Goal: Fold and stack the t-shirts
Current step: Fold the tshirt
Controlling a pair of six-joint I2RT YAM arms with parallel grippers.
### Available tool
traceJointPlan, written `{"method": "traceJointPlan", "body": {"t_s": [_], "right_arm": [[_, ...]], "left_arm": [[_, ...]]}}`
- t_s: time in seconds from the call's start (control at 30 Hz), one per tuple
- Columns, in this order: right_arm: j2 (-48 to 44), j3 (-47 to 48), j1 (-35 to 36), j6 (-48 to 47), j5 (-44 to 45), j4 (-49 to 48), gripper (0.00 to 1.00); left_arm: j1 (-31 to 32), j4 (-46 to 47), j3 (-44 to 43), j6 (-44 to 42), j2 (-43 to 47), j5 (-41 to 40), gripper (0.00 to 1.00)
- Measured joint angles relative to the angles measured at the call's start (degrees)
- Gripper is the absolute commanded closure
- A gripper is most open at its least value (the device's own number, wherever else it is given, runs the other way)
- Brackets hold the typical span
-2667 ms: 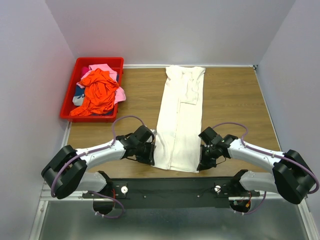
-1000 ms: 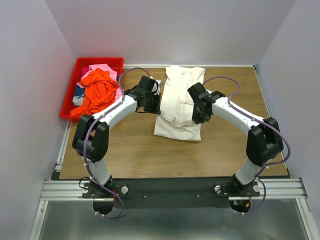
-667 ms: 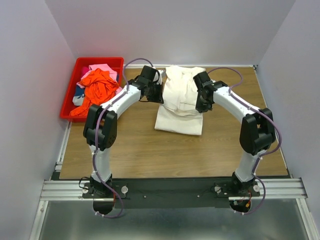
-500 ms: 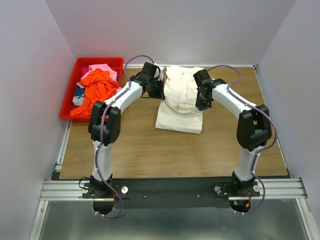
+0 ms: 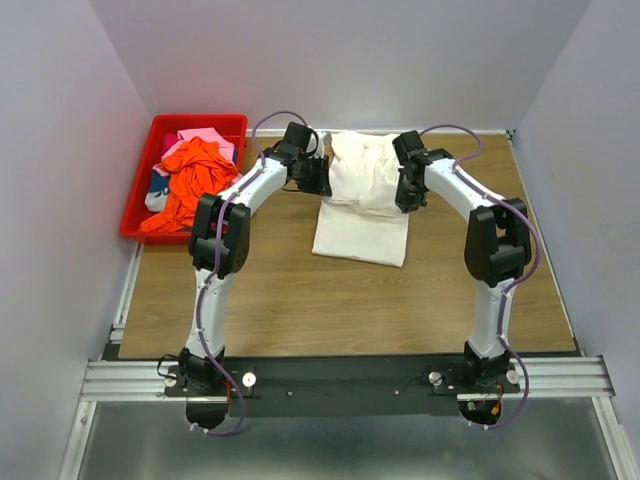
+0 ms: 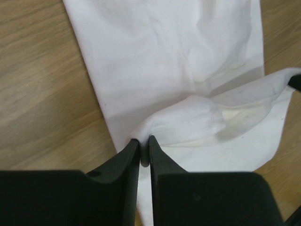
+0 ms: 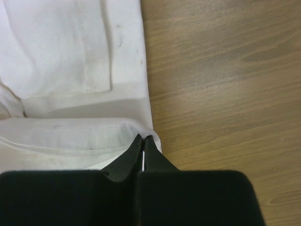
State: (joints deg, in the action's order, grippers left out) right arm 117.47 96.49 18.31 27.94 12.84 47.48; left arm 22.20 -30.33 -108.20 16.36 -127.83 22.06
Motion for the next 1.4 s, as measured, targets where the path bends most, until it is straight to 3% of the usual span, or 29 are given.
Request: {"method": "traceJointPlan", "body": {"t_s": [0.07,0.1,0.13,0.2,0.27,0.5,0.7,0.97,1.4], "right_arm": [[0.76,0.76,-0.5,-0.31,-0.07,0.04,0.65],[1.2,1.31,-0.87,-0.74,-0.13,0.09,0.49],[1.55,1.88,-1.22,-0.87,-0.17,0.11,0.42],[1.84,3.34,-1.95,-1.05,-0.28,0.2,0.31],[1.84,4.68,-2.29,-1.29,-0.57,0.22,0.29],[0.24,4.22,-2.89,-1.29,-4.46,-1.46,0.28],[-6.1,-8.5,-2.89,-0.96,-10.54,-3.72,0.28],[-16.33,-24.46,-2.89,0.35,-16.74,-7.15,0.29],[-20.22,-35.19,-2.89,2.08,-20.94,-12.17,0.44]], "left_arm": [[-0.39,0.11,-1.11,-0.02,-1.33,0.39,0.44],[-0.57,0.0,-2.03,0.17,-1.95,0.46,0.41],[-0.76,0.0,-2.64,0.2,-2.4,0.48,0.4],[-1.38,0.09,-3.32,0.24,-2.6,0.44,0.4],[-2.14,0.61,-3.43,0.15,-2.34,0.39,0.4],[-3.74,4.24,9.22,-0.94,4.92,0.5,0.4],[-3.41,7.5,22.84,-1.66,12.07,2.14,0.41],[-2.64,10.32,33.46,-2.34,16.74,4.13,0.41],[-1.73,13.38,39.76,-2.58,21.07,6.08,0.43]]}}
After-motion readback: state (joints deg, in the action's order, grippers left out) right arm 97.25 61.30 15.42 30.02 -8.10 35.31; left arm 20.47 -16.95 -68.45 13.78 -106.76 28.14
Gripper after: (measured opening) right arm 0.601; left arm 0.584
